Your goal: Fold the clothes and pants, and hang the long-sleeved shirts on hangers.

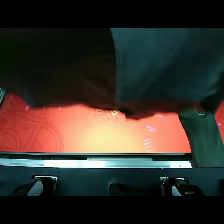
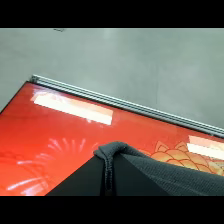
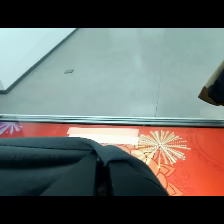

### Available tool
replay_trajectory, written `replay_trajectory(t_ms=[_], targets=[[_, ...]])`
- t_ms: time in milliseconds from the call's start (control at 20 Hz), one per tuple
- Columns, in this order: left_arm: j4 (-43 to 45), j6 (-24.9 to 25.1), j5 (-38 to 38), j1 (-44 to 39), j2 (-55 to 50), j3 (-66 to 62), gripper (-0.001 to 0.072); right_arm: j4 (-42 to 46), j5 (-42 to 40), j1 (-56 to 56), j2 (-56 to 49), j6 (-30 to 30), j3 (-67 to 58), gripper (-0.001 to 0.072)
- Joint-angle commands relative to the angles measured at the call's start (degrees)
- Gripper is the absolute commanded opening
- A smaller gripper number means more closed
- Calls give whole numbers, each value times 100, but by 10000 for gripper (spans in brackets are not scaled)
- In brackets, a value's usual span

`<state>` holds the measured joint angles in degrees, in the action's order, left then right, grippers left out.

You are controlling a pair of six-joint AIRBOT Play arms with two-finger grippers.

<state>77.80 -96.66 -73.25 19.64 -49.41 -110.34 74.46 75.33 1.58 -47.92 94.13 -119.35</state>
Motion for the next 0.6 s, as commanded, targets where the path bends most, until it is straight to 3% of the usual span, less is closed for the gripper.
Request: replay_trajectory(t_ms=[0, 250, 400, 550], targets=[[125, -74, -164, -13, 138, 273, 12, 247, 271, -4, -22, 662, -39, 32], [-535, 531, -229, -181, -966, 1086, 13, 205, 1084, -7, -1508, 1220, 402, 33], [-516, 960, 122, -522, -2135, 1558, 13, 205, 837, -7, -2745, 1169, 905, 33], [-518, 970, 970, -758, -3565, 1617, 13, 205, 229, -7, -4181, 1062, 951, 33]])
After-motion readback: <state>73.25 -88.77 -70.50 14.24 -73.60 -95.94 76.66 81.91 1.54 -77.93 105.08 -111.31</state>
